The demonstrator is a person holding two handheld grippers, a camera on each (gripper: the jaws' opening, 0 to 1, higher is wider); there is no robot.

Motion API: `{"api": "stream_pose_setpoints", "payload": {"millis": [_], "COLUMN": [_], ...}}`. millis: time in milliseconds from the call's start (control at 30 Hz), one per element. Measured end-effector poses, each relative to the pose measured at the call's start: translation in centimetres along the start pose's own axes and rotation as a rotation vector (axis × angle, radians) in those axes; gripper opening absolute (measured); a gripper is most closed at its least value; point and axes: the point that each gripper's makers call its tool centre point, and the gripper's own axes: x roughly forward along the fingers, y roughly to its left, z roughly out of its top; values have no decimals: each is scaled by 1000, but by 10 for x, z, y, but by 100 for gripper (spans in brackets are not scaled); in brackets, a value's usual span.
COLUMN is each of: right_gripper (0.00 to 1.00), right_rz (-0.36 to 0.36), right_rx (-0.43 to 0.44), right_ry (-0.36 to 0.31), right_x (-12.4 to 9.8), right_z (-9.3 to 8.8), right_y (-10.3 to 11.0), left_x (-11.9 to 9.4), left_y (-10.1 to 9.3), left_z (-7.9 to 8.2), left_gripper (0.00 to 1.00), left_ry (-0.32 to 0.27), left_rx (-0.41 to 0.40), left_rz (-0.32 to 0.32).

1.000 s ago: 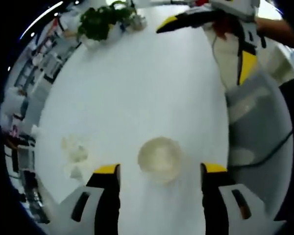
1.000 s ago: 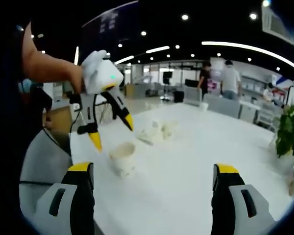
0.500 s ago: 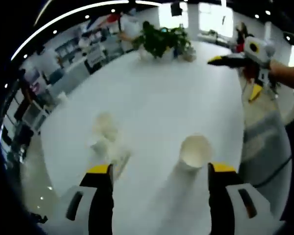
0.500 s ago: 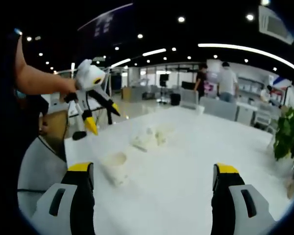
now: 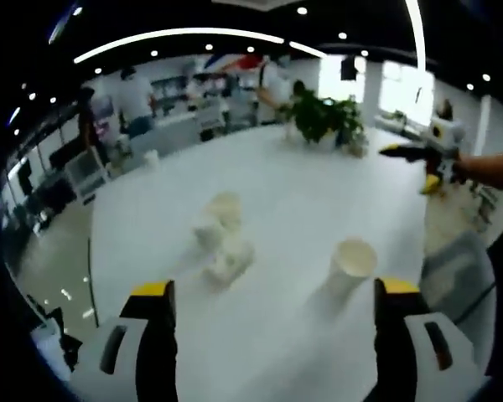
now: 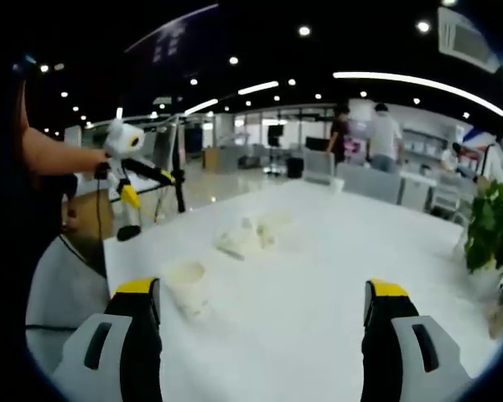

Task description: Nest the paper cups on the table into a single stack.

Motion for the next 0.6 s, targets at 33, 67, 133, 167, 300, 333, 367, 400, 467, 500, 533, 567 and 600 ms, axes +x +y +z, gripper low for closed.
{"api": "stream_pose_setpoints", "payload": {"millis": [33,67,133,167,300,333,367,400,467,500,533,567,600], "right_gripper": [100,100,100,100,100,100,100,100,100,100,100,100,100], "right_rz": [0,0,-1,0,9,7,3,-1,-6,-6,-7,-5,-2], "right_rx": [-2,-6,-28,-33,-15,-11,-4,0,2,-5,-9,-7,-5], "right_ry": [1,4,6,3,9,8,8,8,3,-5,-7,-1,7], "right_x": [1,2,4,5,8,8,9,9,9,9,9,10,11], "right_z": [0,-1,-3,-2,-5,-5,-5,-5,-4,-3,-4,-6,-9], "right_y": [-1,-2,-5,-5,-11,-13,-16,-18,-20,-20,-21,-21,-21], "left_x": [-3,-4,-8,-10,-17,-19,-20,-23,-26,-27,-28,-29,-30], "left_y": [1,1,6,7,8,9,9,10,10,9,11,10,10], "left_z": [-3,-5,-14,-16,-24,-26,-27,-27,-31,-32,-33,-34,-34], "left_gripper": [100,100,100,100,100,100,100,100,100,100,100,100,100], "left_ry": [-8,-15,-14,-19,-48,-53,-55,-72,-86,-91,-109,-119,-130], "left_rx": [-10,-13,-25,-30,-35,-34,-35,-41,-68,-68,-57,-52,-46], "left_rz": [3,7,31,33,45,49,52,66,60,61,65,65,72]}}
